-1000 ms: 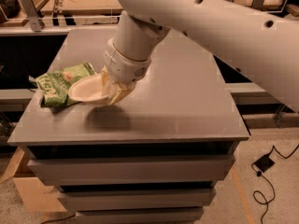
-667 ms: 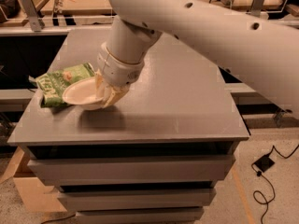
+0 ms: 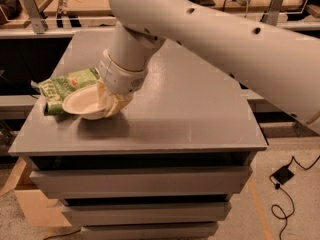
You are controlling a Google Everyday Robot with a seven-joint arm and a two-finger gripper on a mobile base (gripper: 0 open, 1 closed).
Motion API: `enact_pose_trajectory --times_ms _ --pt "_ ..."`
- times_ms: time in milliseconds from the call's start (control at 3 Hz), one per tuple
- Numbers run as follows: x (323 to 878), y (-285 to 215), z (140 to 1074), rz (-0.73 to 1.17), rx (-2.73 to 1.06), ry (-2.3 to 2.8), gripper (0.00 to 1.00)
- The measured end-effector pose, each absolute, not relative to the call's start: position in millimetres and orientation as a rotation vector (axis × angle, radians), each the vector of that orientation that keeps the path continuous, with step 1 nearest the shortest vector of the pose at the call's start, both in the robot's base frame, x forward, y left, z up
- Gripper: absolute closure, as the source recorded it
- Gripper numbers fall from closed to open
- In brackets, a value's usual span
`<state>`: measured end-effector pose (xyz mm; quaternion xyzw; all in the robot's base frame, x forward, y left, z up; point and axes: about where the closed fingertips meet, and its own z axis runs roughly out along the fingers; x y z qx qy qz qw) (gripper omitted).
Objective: Move paper bowl near green jalapeno chip bag
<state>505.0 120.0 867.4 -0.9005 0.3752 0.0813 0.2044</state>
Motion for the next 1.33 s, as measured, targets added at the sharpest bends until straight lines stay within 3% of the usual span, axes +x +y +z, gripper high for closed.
enact_pose_trajectory --times_ms 1000,1333 --pt "519 146 855 0.24 -2.522 0.997 1.0" --pt "518 146 855 0.239 -2.523 0.996 0.82"
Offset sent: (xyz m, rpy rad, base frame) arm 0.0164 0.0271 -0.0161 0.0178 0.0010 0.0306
